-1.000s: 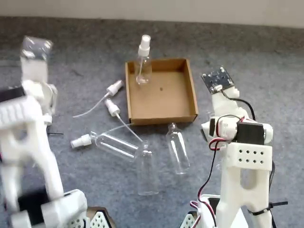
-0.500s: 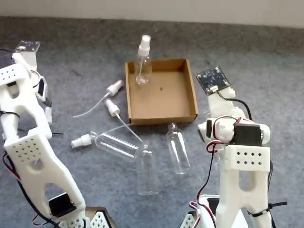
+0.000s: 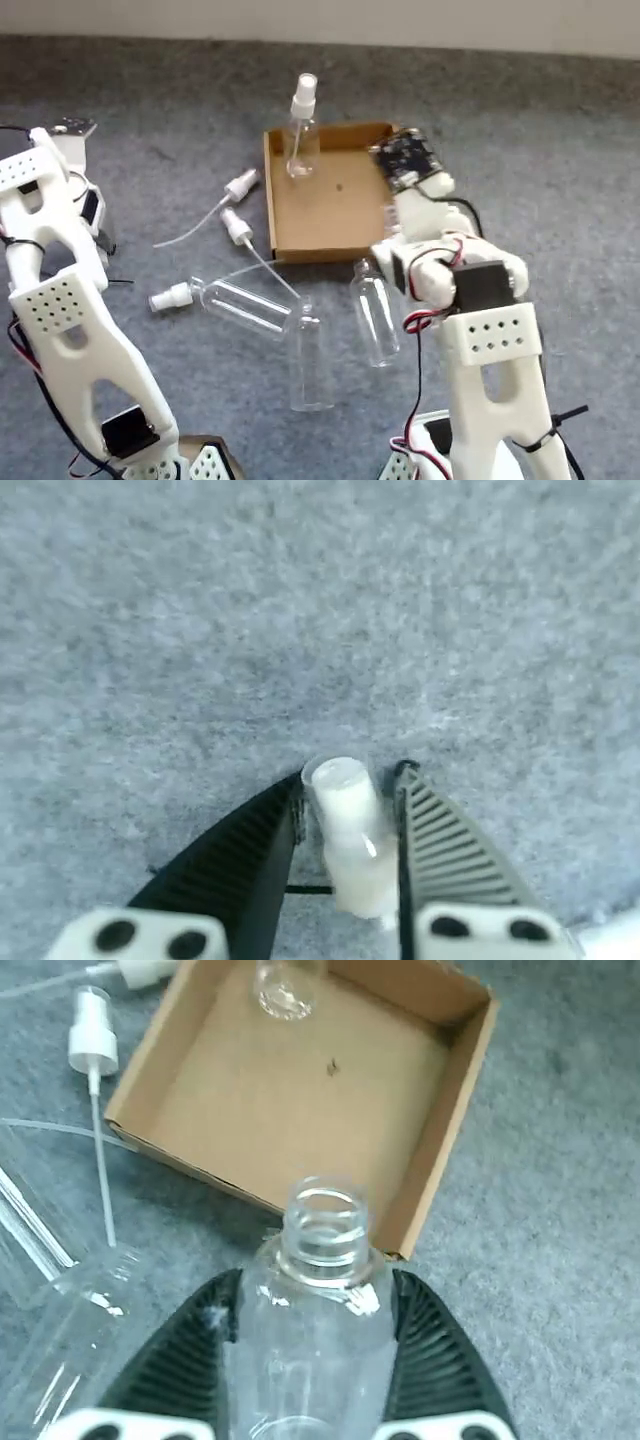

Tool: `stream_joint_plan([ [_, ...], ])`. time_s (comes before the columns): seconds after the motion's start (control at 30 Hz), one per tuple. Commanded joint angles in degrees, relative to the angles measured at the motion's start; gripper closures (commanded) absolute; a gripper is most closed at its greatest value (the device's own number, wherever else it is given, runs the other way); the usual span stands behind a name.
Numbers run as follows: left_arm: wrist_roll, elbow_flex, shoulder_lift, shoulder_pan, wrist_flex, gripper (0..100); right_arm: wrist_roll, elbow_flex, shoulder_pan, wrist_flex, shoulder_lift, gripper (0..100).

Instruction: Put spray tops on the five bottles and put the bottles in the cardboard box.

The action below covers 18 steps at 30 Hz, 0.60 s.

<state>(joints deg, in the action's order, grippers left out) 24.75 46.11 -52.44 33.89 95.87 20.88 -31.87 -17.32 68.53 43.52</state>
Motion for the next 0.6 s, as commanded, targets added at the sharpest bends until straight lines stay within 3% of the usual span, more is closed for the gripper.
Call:
stream_joint_plan([
  [0.0,0.53,2.51,-0.13,0.48,0.97,91,-0.79,0.22,-3.47,-4.18,0.84,99.4],
  [0.3,-0.09,9.01,7.16,0.31,4.66,93,-0.35,0.22,-4.09,-6.37,0.84,99.4],
  [0.57,-9.05,13.05,35.91,-1.54,5.45,93,-0.70,0.22,-9.01,-5.41,1.45,99.4],
])
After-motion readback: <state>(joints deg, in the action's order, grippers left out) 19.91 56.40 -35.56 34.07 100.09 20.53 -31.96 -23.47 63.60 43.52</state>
